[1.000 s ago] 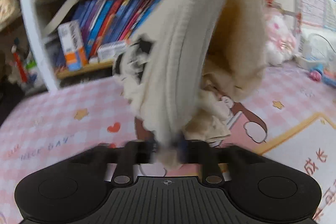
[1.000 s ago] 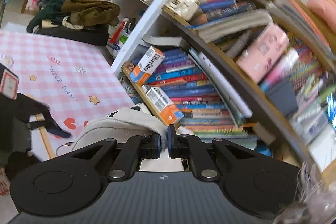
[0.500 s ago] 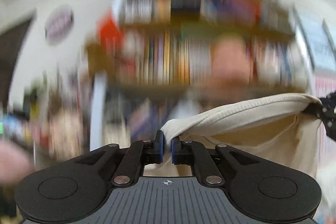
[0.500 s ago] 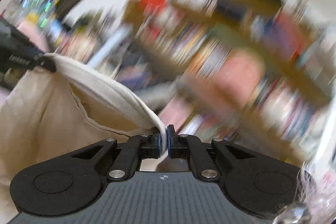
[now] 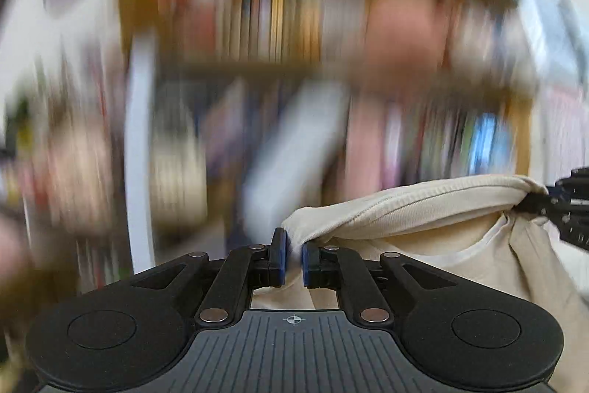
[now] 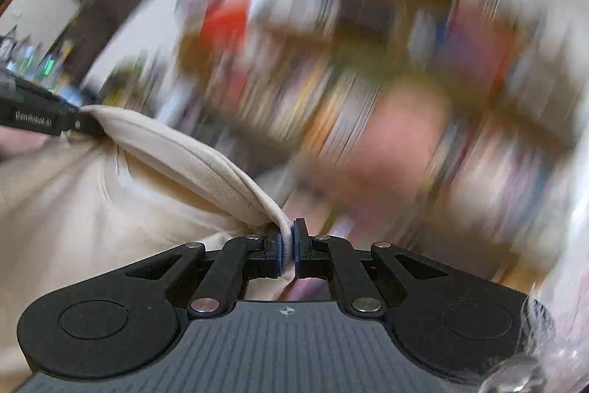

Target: Fold clothes

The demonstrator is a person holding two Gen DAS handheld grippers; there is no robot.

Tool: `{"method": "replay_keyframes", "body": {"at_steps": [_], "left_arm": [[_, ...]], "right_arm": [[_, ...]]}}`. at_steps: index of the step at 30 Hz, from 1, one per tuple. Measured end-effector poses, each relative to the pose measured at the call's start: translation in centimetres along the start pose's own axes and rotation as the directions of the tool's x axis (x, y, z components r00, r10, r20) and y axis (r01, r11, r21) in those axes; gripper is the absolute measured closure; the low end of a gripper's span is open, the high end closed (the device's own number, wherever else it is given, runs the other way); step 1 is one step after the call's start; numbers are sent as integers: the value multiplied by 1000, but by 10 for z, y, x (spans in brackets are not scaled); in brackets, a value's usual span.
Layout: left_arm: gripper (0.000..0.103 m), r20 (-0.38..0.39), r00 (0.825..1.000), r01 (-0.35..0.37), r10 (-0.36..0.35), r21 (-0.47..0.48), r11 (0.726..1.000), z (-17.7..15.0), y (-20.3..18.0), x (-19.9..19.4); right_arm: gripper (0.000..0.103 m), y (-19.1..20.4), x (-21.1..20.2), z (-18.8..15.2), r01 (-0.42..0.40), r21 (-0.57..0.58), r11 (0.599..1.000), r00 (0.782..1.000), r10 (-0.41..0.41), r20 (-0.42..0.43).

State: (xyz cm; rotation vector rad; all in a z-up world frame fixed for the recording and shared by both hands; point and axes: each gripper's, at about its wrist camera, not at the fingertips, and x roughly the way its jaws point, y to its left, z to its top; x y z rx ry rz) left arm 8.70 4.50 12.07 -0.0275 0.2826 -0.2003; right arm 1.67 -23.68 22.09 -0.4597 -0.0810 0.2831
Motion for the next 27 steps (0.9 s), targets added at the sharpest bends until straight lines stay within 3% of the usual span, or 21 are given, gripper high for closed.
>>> {"method": "replay_keyframes", "body": {"at_steps": [1,2,4,5,8,9,14,17,18,19,20,21,25,27], "left_arm": [[94,-44,999,4,-4,-2,1000,-6,3,12],[94,-81,997,1,-2,-3,1000,-17,6,26],[94,-156,988,-4,3,-5,1000,-38,11,52],[94,-193,981,-7,5,-5,1000,-49,14,65],[94,-302,953,-15,12,-7,1000,-81,21,105],[94,-322,947,-17,14,-6,1000,-87,24,115],[94,-291,956,-30,29,1,1000,-74,35,145],[88,-369,929,-30,31,10,1000,-81,42,173],[79,-399,916,-33,36,15,999,-85,44,180],[63,-441,896,-44,50,24,999,-91,47,185],[52,-481,874,-55,65,34,998,-97,49,190],[39,-505,860,-63,75,42,997,-102,52,190],[28,-470,879,-69,78,36,997,-120,71,146],[24,-458,885,-86,81,10,996,-131,80,112]], "right_arm": [[98,10,22,-28,-47,38,998,993,51,-108],[98,21,44,-55,-90,82,993,972,105,-212],[98,47,77,-106,-144,131,981,908,184,-377],[98,61,89,-127,-161,139,977,876,206,-435],[98,83,114,-156,-183,124,975,834,221,-506],[98,84,124,-154,-181,122,976,833,218,-509],[98,75,175,-146,-142,120,983,847,183,-499],[97,70,206,-148,-114,119,986,848,159,-505],[90,70,216,-154,-110,119,987,837,156,-524],[81,73,224,-162,-114,118,986,815,161,-557],[51,76,231,-170,-118,118,986,791,165,-589],[33,78,237,-178,-124,118,985,768,171,-618],[28,80,214,-199,-136,164,977,717,211,-665],[13,79,192,-206,-121,209,970,691,234,-684]]}}
